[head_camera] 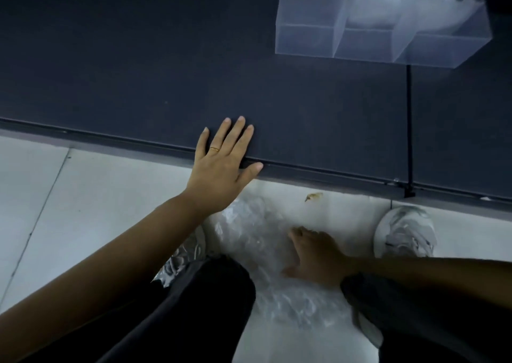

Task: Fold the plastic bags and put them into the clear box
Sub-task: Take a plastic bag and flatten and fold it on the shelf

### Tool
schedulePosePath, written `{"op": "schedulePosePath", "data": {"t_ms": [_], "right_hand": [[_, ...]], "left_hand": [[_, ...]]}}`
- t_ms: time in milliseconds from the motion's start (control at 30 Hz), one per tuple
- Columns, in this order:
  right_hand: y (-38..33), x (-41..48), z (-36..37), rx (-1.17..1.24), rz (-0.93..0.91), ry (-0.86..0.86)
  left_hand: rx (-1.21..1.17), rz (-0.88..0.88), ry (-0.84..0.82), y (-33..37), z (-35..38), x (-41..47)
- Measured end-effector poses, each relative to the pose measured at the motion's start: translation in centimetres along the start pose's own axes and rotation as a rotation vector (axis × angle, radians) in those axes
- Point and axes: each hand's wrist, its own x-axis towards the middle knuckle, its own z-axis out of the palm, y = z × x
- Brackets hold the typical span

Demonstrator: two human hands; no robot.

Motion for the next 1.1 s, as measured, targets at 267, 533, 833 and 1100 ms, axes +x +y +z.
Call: {"op": "schedulePosePath", "data": {"t_ms": [267,533,833,1100], "right_hand": [[-0.7,1.7,0.5,0.033,-0.011,0.107],[-1.9,-0.5,-9.9,0.519,-0.272,-0.036],[0.2,-5.0,-20.9,0.962,-0.161,0.44],[1.9,-6.0,-19.0,0.677,-0.009,0.5]], "left_hand": [[-0.317,0.013,-0.086,-1.1,-0.8,0.2],[-0.616,0.045,-0.261,-2.9,-3.8,-1.1],[-1.018,-0.001,-0.278,0.0,-8.0,-0.4],[-1.302,-0.541,-0.176,1.4,-10.8,3.3]]}}
